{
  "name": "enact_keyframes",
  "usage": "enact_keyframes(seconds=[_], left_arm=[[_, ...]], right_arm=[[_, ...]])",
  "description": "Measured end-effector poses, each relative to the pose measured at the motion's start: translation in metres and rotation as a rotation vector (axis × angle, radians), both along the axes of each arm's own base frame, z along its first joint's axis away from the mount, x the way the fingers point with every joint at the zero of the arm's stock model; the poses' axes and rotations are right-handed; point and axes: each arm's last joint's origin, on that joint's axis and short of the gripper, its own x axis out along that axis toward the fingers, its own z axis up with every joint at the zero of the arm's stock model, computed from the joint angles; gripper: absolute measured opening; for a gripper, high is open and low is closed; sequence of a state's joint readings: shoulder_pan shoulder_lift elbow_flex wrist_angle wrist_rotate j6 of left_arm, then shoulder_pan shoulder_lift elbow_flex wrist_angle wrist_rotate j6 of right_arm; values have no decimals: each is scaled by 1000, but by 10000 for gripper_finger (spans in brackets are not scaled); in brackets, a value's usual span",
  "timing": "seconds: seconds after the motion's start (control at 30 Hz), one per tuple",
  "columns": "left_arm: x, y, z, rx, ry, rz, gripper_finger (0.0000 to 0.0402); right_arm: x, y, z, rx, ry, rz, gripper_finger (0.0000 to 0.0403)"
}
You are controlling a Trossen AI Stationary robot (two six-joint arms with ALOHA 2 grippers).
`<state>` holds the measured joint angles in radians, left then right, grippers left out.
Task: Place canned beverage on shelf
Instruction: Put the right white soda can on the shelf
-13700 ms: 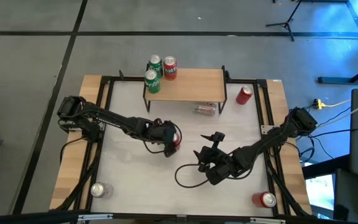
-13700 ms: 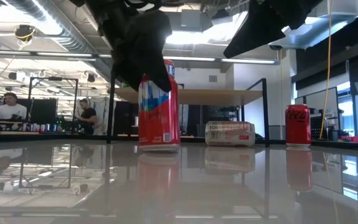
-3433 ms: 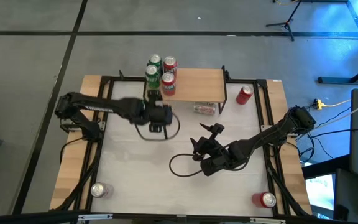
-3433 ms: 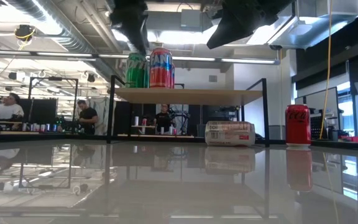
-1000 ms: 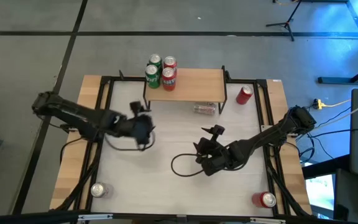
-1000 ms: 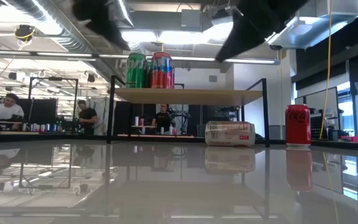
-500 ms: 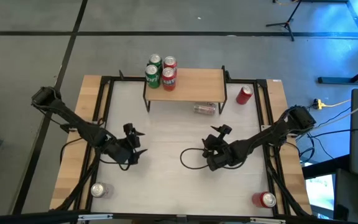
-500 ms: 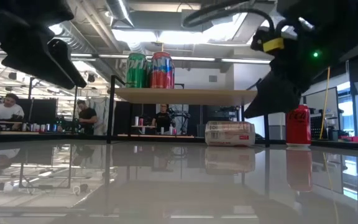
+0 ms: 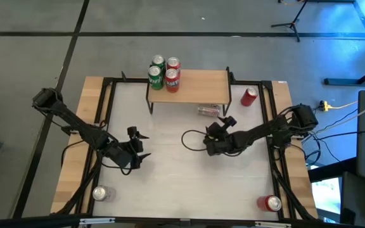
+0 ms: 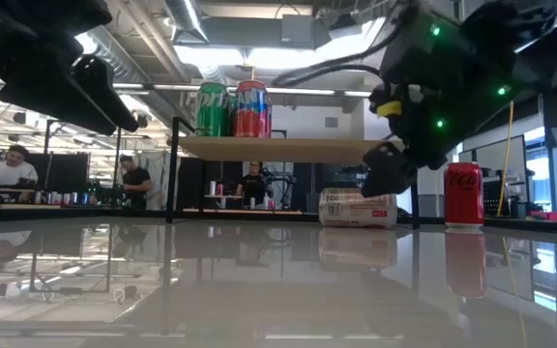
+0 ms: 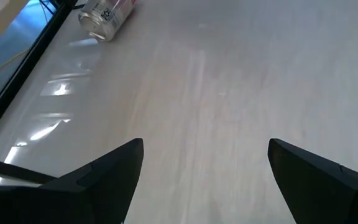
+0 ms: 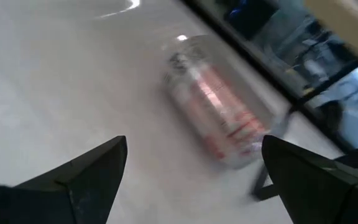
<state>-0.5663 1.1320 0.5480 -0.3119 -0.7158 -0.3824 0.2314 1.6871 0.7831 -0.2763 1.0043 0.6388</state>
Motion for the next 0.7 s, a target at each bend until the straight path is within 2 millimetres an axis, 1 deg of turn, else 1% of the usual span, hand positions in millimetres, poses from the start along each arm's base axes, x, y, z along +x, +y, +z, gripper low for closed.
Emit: enact_keyframes(seconds=[0.13,0.3,0.5,0.57,0.7], left_arm=[[0,0,0,0,1,0,334],[0,0,0,-1,1,-1,334],[0,0,0,-3,0,-2,334],[0,0,0,-7,-5,-2,334],[1,-1,1,-10,-11,-3,334]], right_arm=[[1,-8,-1,-63,6,-16,369],[8,-19,1,-59,14,-7,369],[16,-32,-7,-71,59,5,369],[16,-38,-11,-79,89,-2,369],[18,-45,-13,-78,85,-26,369]])
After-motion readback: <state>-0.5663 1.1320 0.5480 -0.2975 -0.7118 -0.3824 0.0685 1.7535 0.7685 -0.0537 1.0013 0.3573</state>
